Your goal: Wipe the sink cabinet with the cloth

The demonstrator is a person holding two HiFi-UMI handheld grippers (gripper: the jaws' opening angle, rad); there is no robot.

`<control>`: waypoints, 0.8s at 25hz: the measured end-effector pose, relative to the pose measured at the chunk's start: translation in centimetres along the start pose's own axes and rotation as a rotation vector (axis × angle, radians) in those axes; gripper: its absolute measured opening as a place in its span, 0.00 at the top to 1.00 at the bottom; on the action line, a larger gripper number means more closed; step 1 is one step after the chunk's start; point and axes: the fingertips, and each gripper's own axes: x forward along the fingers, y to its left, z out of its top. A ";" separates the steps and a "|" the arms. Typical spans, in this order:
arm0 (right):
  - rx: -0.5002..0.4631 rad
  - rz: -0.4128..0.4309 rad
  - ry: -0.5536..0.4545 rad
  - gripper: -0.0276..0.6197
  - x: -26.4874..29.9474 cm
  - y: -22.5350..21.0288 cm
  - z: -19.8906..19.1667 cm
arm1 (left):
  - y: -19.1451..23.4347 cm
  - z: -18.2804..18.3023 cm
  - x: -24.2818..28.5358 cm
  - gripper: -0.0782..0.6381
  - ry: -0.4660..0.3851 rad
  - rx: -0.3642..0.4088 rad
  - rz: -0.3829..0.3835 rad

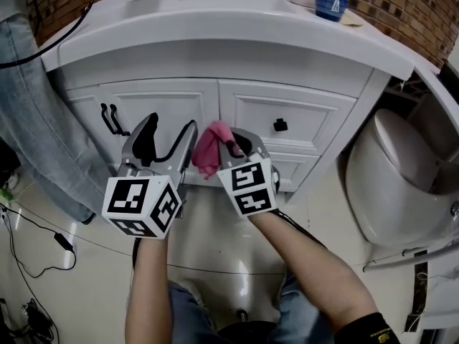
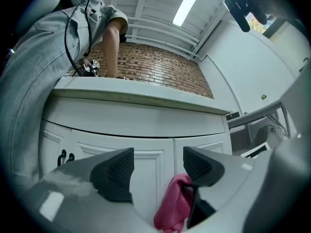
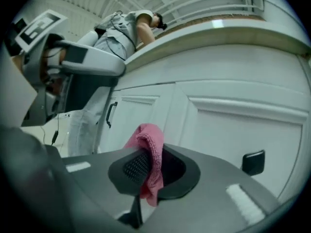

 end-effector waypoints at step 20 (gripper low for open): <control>0.328 -0.467 0.134 0.92 -12.9 -19.8 -8.8 | -3.6 -0.1 1.5 0.44 -0.003 -0.023 -0.074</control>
